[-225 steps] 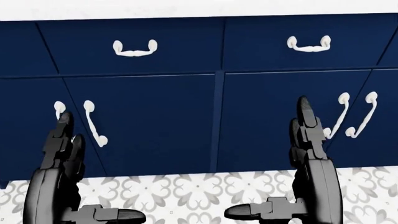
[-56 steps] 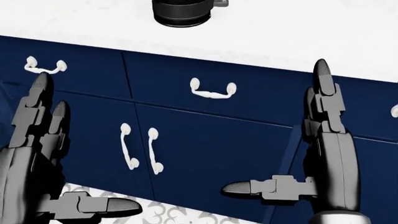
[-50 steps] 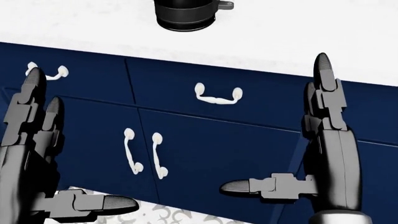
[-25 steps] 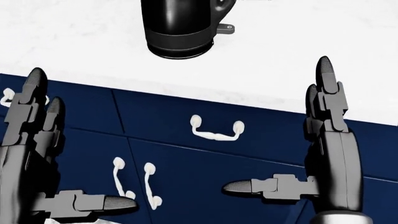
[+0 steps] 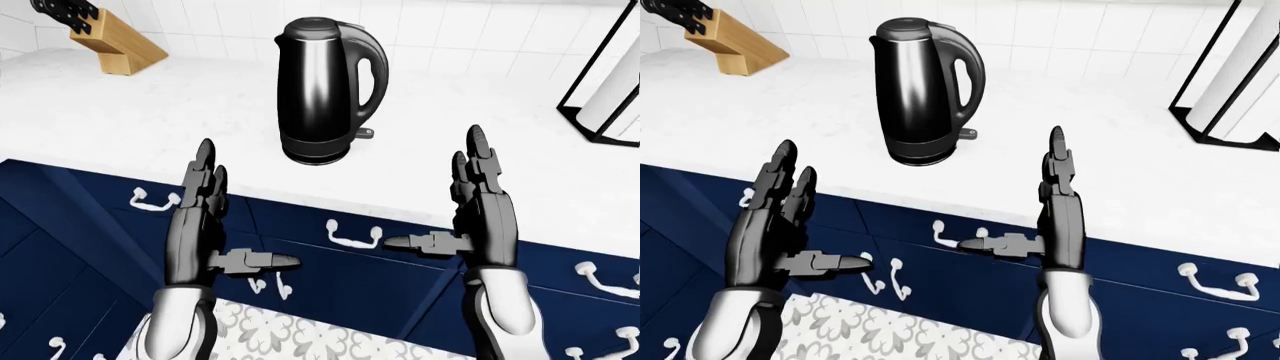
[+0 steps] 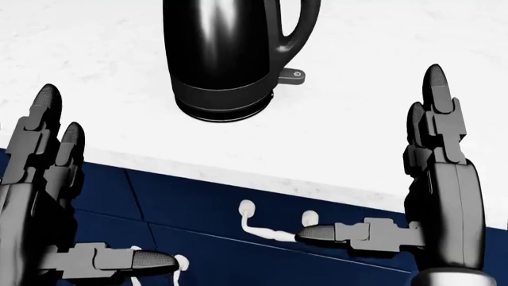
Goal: Press down the lever to turn on the electric kettle.
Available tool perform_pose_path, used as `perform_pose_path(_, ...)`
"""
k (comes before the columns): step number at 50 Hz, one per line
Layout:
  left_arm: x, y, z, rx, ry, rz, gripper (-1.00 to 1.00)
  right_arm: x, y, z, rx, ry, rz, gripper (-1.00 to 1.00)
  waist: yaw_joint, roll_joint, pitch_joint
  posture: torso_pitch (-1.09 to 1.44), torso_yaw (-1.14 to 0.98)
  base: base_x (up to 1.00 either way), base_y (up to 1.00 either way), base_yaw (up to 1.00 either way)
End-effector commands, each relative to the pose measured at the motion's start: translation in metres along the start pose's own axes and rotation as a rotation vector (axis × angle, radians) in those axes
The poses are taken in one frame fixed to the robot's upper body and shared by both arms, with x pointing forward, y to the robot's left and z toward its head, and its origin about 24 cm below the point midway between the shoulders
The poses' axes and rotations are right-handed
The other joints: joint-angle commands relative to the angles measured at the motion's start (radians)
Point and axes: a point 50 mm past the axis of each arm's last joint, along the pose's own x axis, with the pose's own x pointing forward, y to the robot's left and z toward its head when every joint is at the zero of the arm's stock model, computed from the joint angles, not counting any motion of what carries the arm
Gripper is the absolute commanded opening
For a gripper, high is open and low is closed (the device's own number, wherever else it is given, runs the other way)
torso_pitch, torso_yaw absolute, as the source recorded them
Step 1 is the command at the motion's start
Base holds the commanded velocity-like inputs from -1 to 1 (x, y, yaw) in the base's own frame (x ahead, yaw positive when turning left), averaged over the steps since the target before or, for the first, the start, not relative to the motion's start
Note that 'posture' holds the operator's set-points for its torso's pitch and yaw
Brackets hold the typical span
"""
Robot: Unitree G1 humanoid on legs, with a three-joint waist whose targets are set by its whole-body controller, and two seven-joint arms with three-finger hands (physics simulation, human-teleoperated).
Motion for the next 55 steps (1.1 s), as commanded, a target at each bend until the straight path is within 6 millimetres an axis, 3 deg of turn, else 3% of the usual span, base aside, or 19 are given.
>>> perform_pose_path(1, -0.002, 0.002, 0.017, 0.012, -0.101, 0.015, 1.00, 0.000, 0.002, 0.019, 0.020, -0.107, 0.014, 1.00, 0.003, 0.003, -0.008, 0.00, 0.00, 0.26, 0.00, 0.00)
perform_pose_path(4, -0.002, 0.003, 0.017, 0.012, -0.101, 0.016, 1.00, -0.001, 0.002, 0.020, 0.020, -0.109, 0.012, 1.00, -0.003, 0.035, 0.001, 0.00, 0.00, 0.26, 0.00, 0.00)
perform_pose_path(7, -0.002, 0.003, 0.017, 0.012, -0.101, 0.016, 1.00, -0.001, 0.001, 0.022, 0.020, -0.112, 0.010, 1.00, -0.007, 0.106, -0.020, 0.00, 0.00, 0.27, 0.00, 0.00)
perform_pose_path(8, -0.002, 0.003, 0.017, 0.012, -0.103, 0.017, 1.00, -0.001, 0.001, 0.023, 0.020, -0.114, 0.009, 1.00, -0.001, 0.106, -0.025, 0.00, 0.00, 0.26, 0.00, 0.00)
perform_pose_path(10, -0.002, 0.003, 0.016, 0.012, -0.101, 0.017, 1.00, -0.001, 0.000, 0.023, 0.020, -0.116, 0.006, 1.00, 0.006, 0.102, -0.007, 0.00, 0.00, 0.26, 0.00, 0.00)
perform_pose_path(17, -0.002, 0.003, 0.016, 0.012, -0.102, 0.018, 1.00, -0.001, -0.001, 0.025, 0.020, -0.120, 0.004, 1.00, 0.027, 0.044, -0.009, 0.00, 0.00, 0.26, 0.00, 0.00)
perform_pose_path(19, -0.002, 0.003, 0.016, 0.012, -0.102, 0.017, 1.00, -0.001, -0.001, 0.025, 0.020, -0.120, 0.004, 1.00, 0.031, 0.012, -0.011, 0.00, 0.00, 0.26, 0.00, 0.00)
perform_pose_path(21, -0.002, 0.003, 0.016, 0.012, -0.102, 0.018, 1.00, -0.001, 0.000, 0.025, 0.020, -0.120, 0.005, 1.00, 0.028, -0.051, -0.032, 0.00, 0.00, 0.27, 0.00, 0.00)
perform_pose_path(22, -0.002, 0.003, 0.016, 0.011, -0.103, 0.018, 1.00, -0.001, 0.000, 0.025, 0.020, -0.119, 0.006, 1.00, 0.014, -0.010, -0.018, 0.00, 0.00, 0.27, 0.00, 0.00)
perform_pose_path(24, -0.002, 0.003, 0.016, 0.012, -0.103, 0.018, 1.00, -0.001, 0.000, 0.025, 0.020, -0.120, 0.007, 1.00, 0.011, -0.026, -0.010, 0.00, 0.00, 0.26, 0.00, 0.00)
perform_pose_path(26, -0.003, 0.003, 0.017, 0.011, -0.103, 0.019, 1.00, -0.001, 0.000, 0.024, 0.024, -0.124, 0.004, 1.00, 0.006, -0.015, -0.013, 0.00, 0.00, 0.26, 0.00, 0.00)
perform_pose_path(27, -0.003, 0.003, 0.016, 0.011, -0.102, 0.019, 1.00, -0.003, 0.000, 0.025, 0.028, -0.134, 0.008, 1.00, 0.004, -0.008, 0.004, 0.00, 0.00, 0.00, 0.00, 0.00)
perform_pose_path(28, -0.003, 0.003, 0.016, 0.011, -0.102, 0.019, 1.00, -0.002, 0.000, 0.025, 0.029, -0.134, 0.007, 1.00, 0.004, -0.009, -0.014, 0.00, 0.00, 0.00, 0.00, 0.00)
perform_pose_path(30, -0.003, 0.004, 0.016, 0.011, -0.102, 0.019, 1.00, -0.002, 0.000, 0.025, 0.029, -0.137, 0.005, 1.00, 0.000, 0.006, -0.009, 0.00, 0.00, 0.00, 0.00, 0.00)
perform_pose_path(33, -0.002, 0.004, 0.015, 0.011, -0.102, 0.020, 1.00, -0.003, 0.000, 0.025, 0.030, -0.138, 0.004, 1.00, -0.004, 0.073, -0.025, 0.00, 0.00, 0.00, 0.00, 0.00)
perform_pose_path(34, -0.002, 0.004, 0.015, 0.011, -0.102, 0.021, 1.00, -0.003, 0.000, 0.025, 0.030, -0.138, 0.003, 1.00, -0.003, 0.029, -0.016, 0.00, 0.00, 0.00, 0.00, 0.00)
perform_pose_path(36, -0.002, 0.004, 0.015, 0.011, -0.102, 0.020, 1.00, -0.002, -0.001, 0.025, 0.029, -0.139, 0.002, 1.00, 0.004, 0.032, -0.035, 0.00, 0.00, 0.00, 0.00, 0.00)
perform_pose_path(39, -0.002, 0.003, 0.015, 0.011, -0.101, 0.019, 1.00, -0.003, -0.001, 0.025, 0.029, -0.139, -0.002, 1.00, 0.007, 0.022, -0.040, 0.00, 0.00, 0.00, 0.00, 0.00)
perform_pose_path(55, -0.002, 0.003, 0.012, 0.011, -0.093, 0.016, 1.00, 0.007, -0.022, 0.054, 0.019, -0.180, -0.063, 1.00, 0.016, 0.010, -0.035, 0.00, 0.00, 0.00, 0.00, 0.00)
